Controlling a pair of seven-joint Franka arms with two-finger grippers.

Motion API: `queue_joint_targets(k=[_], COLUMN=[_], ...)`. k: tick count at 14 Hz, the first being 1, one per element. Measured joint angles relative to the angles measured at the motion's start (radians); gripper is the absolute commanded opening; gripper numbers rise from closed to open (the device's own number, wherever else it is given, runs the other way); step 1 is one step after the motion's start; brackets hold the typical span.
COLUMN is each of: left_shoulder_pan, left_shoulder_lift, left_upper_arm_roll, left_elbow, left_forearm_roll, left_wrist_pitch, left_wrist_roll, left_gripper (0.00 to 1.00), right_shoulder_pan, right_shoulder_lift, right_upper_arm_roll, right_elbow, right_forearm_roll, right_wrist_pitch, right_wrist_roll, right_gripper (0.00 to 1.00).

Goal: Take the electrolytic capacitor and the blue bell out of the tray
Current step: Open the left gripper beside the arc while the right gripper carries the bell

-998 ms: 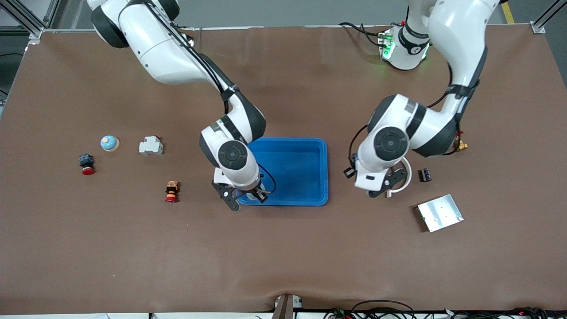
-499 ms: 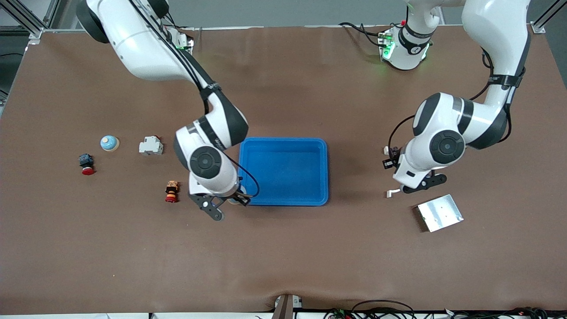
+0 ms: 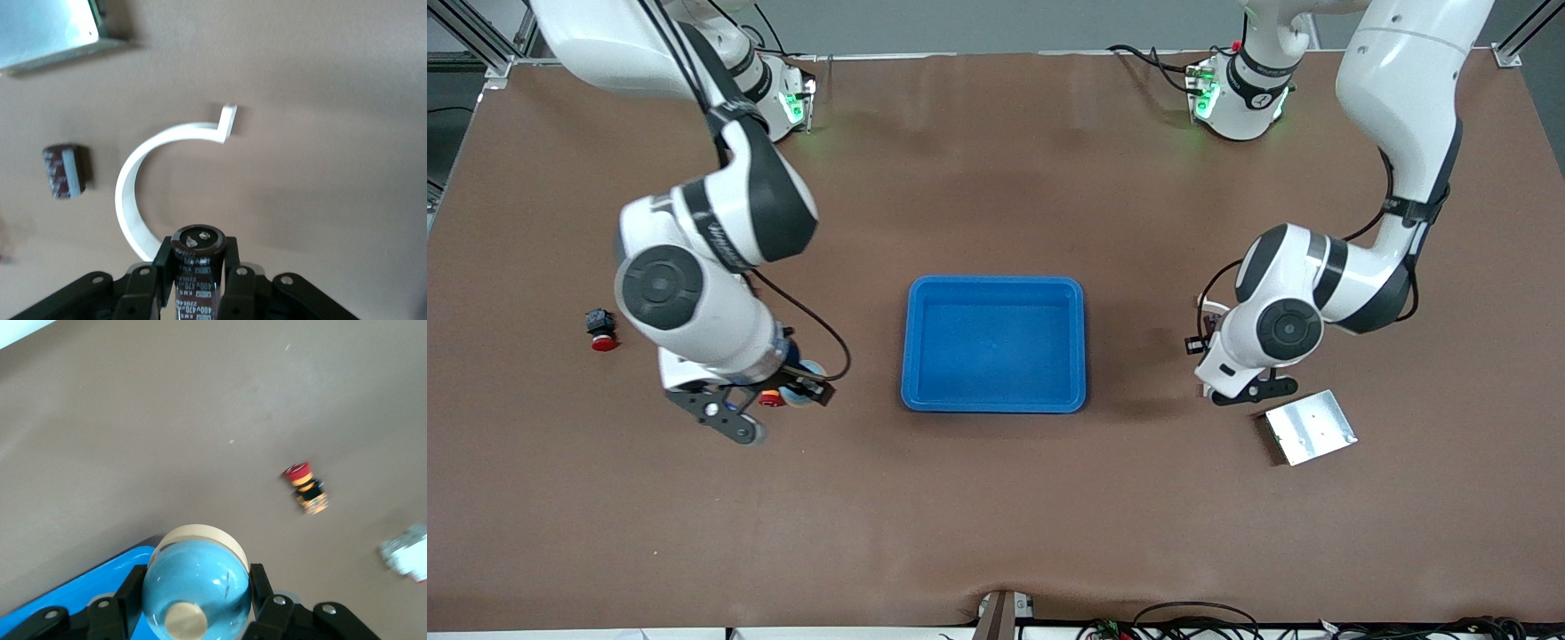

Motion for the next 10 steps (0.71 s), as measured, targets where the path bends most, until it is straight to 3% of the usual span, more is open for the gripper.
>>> queue_joint_targets(k=[4,10], left_shoulder_pan=[0.000,0.000], left_shoulder_lift=[0.087,0.120], left_upper_arm_roll=[0.000,0.000], left_elbow=[0.091,0.106], left_forearm_roll=[0.010,0.010], left_wrist_pitch=[0.014,0.111], left_wrist_roll=[0.000,0.000], left_gripper=[0.00,0.00], right_shoulder_pan=[-0.061,-0.187], right_shoulder_lift=[-0.007,-0.085], right_upper_arm_roll=[-0.002,-0.007], right_elbow=[-0.077,-0.327], right_forearm_roll=[-0.001,-0.001], right_wrist_pitch=[0.035,0.230], right_wrist_roll=[-0.159,-0.400], right_gripper=[0.00,0.00])
